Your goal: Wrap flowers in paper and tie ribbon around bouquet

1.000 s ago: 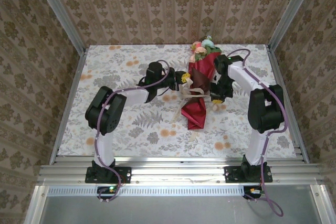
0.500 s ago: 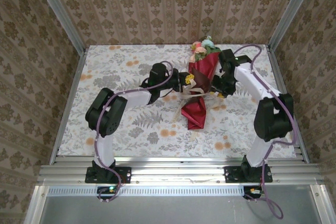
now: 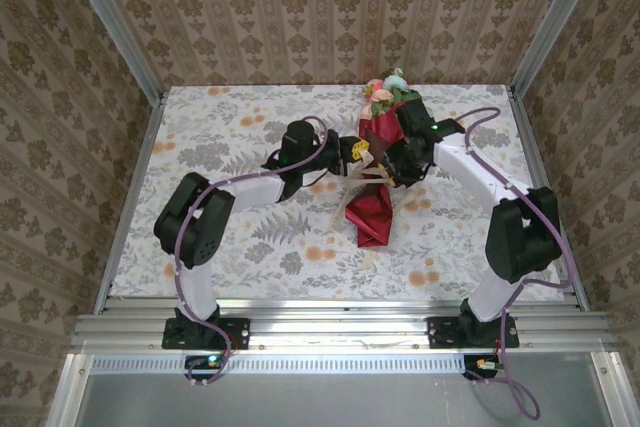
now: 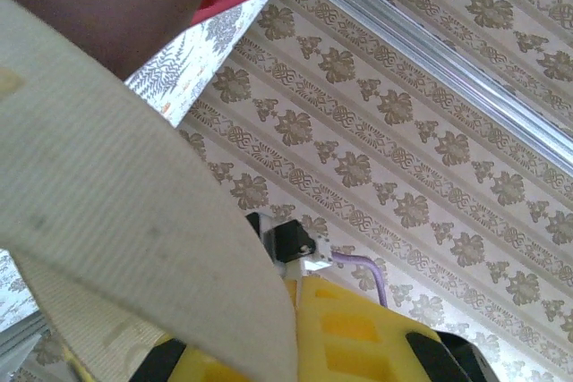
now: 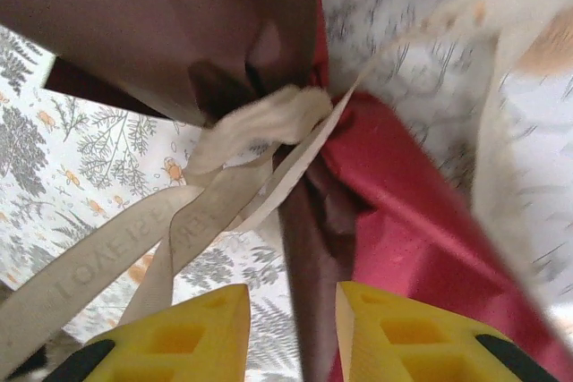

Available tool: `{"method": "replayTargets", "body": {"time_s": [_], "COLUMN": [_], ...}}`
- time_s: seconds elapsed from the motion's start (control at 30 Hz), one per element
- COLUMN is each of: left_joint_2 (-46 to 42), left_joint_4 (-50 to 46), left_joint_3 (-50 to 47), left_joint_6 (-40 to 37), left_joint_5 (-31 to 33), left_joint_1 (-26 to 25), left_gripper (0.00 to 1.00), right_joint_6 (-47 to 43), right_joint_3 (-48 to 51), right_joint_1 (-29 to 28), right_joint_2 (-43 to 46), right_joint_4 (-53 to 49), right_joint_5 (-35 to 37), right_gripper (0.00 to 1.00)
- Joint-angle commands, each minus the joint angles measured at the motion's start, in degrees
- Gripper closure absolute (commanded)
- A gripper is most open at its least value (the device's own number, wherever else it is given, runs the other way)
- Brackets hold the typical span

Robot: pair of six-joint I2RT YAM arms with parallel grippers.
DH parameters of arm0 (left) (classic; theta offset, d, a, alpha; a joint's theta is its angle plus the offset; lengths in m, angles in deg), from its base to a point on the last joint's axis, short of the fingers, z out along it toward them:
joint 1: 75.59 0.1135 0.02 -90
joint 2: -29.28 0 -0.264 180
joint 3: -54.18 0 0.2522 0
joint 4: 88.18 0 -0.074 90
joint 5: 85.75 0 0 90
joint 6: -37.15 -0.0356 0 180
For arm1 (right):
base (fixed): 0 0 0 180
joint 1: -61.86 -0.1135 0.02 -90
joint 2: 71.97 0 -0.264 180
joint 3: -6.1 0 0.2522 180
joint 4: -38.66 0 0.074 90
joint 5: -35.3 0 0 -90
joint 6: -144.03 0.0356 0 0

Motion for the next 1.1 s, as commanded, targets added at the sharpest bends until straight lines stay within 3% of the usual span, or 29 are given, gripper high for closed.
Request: {"method": "replayTargets", "body": {"time_s": [0.0, 0.17, 1.07], "left_joint_2": [-2.45, -2.82, -4.69], "left_joint_4": [1.03, 1.74, 2.19], "left_joint_3": [-1.02, -2.38, -5.03], "left_joint_6": [1.76, 1.94, 2.12], "left_joint_5": [0.78, 1.00, 1.04], "left_joint_1": [-0.21, -0.21, -0.11], "left_gripper": [1.00, 1.00, 1.00], "right_joint_6": [14.66, 18.64, 19.98], "right_joint_3": [-1.05, -3.76, -8.44], "right_joint_1": [-1.40, -2.17, 0.05], "right_joint_2": [-4.11, -8.12, -15.86], "right_joint_4": [2.96, 4.34, 6.63], "right_joint_5": [-1.21, -0.09, 4.17], "right_gripper": [0.67, 0.65, 0.64]}}
